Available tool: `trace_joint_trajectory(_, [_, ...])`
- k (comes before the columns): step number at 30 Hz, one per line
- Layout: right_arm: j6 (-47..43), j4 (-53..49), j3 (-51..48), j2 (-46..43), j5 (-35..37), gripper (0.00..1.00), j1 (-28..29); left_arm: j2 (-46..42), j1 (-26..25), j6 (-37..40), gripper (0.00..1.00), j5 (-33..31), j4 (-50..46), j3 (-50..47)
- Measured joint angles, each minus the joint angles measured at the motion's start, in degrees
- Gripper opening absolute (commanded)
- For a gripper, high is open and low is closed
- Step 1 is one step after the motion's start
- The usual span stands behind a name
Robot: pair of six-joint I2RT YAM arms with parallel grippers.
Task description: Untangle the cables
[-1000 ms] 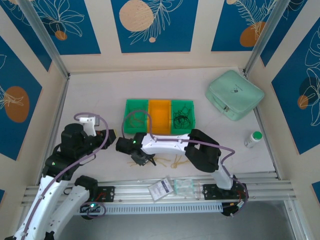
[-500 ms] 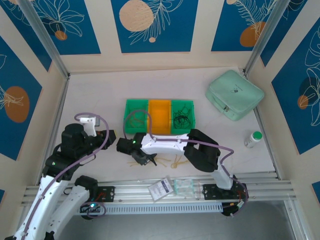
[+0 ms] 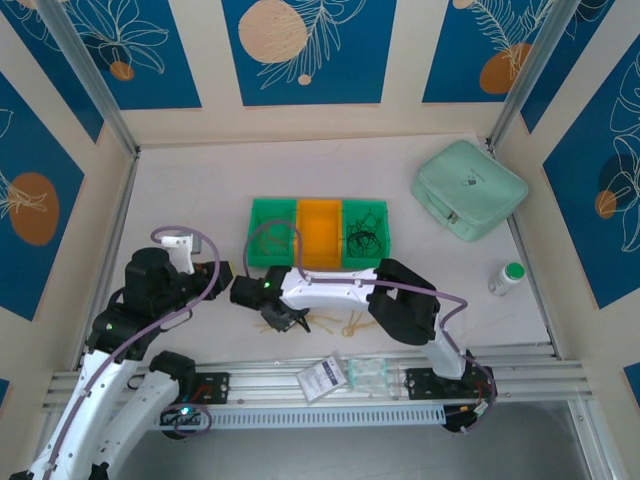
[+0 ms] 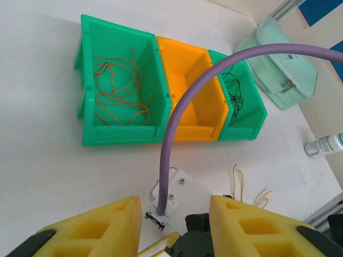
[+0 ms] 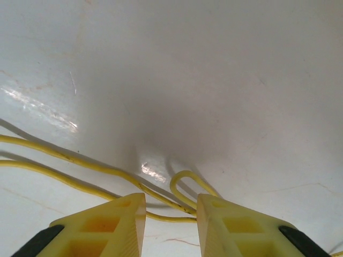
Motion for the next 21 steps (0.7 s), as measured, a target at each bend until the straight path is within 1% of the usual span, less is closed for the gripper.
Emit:
trace_joint_trajectory(6, [-0.02, 0.09, 0.09, 1.99, 0.26, 0.32, -0.46, 0.0, 0.0, 0.0, 0.38, 0.0, 0.0, -0.02])
trace_joint_trajectory(11, [0.0, -0.55, 1.7, 3.39, 1.18, 0.3, -0.46, 0.0, 0.0, 0.0, 0.38, 0.0, 0.0, -0.02])
trace_joint_trajectory(17, [0.24, -0.2, 1.79, 3.63, 1.29, 0.2, -0.55, 0.0, 0.0, 0.02, 0.37, 0.0, 0.0, -0.02])
trace_joint_trajectory(21, [0.22, 1.27, 0.87, 3.58, 1.18, 0.09, -1.2, 0.0, 0.0, 0.02, 0.37, 0.0, 0.02, -0.07])
